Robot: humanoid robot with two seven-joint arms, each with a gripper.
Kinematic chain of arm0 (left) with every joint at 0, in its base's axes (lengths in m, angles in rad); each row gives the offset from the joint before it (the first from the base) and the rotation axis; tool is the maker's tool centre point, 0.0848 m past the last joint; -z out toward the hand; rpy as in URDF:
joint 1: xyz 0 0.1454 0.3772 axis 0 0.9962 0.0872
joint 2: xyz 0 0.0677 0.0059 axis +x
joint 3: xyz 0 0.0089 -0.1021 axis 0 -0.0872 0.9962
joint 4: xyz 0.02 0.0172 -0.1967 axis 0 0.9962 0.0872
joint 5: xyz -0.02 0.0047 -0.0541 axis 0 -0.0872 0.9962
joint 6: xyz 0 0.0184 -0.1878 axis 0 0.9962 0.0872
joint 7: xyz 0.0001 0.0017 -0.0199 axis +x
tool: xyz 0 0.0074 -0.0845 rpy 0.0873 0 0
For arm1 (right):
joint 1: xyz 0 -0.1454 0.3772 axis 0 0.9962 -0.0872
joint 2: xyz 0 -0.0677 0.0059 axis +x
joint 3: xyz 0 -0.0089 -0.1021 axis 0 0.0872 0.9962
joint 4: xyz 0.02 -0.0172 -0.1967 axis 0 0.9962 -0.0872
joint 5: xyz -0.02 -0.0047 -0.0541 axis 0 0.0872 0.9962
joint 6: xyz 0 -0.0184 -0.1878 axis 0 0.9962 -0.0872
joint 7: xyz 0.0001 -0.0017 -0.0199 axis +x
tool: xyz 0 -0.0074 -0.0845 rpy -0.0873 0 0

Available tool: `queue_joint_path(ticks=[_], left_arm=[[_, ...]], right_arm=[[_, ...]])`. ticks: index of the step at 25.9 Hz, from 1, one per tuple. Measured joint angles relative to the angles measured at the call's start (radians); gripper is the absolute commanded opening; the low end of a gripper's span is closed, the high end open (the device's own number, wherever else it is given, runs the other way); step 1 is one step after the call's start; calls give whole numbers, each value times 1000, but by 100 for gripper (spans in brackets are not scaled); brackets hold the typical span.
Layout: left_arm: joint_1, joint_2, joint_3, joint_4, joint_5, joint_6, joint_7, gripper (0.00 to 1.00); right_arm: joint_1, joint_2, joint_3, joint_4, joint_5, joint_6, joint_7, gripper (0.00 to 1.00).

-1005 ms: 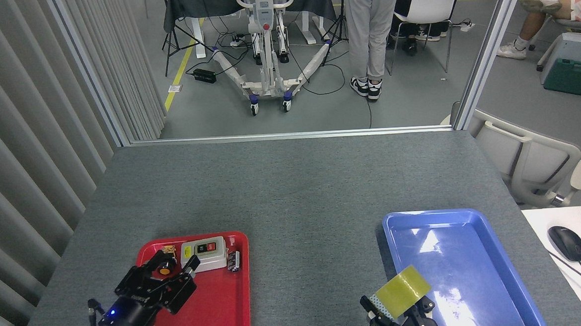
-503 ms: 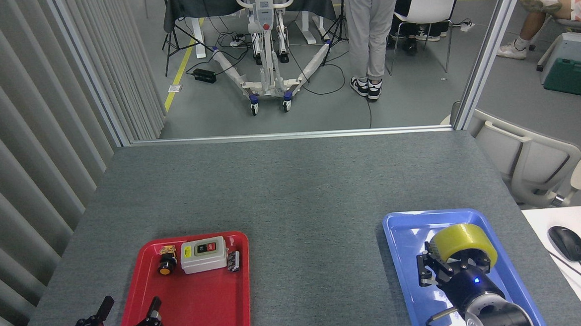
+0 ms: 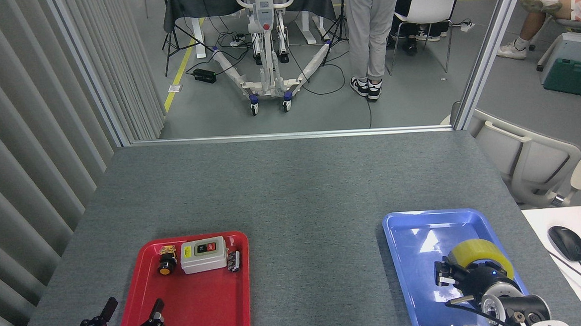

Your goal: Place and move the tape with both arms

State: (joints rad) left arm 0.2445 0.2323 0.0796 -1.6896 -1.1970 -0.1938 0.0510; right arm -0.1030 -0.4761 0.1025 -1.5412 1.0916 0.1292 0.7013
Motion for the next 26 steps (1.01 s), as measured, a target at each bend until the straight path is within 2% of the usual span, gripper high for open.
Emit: queue_joint_path(ticks=[4, 6, 10, 13, 16, 21, 26], left_arm=[[0, 4, -1, 2, 1, -12, -2, 99], [1, 5, -1, 3, 1, -20, -2, 99], [1, 8, -1, 3, 2, -27, 2, 99], [1, 10, -1, 3, 2, -28, 3, 99], [1, 14, -1, 3, 2, -29, 4, 99], [1, 18, -2, 4, 2, -29, 5, 99], [1, 19, -3, 5, 2, -28, 5, 99]], right_arm=[[-1, -6, -5, 1, -22, 4, 35, 15], [-2, -18, -2, 2, -60, 4, 44, 15], [-32, -104, 47, 36, -228, 10, 49, 15], [-106, -190, 144, 82, -375, 43, 42, 14], [-202, -253, 251, 149, -484, 75, 28, 14], [-325, -293, 419, 268, -604, 117, 21, 14], [-389, -312, 543, 340, -673, 146, 18, 15]])
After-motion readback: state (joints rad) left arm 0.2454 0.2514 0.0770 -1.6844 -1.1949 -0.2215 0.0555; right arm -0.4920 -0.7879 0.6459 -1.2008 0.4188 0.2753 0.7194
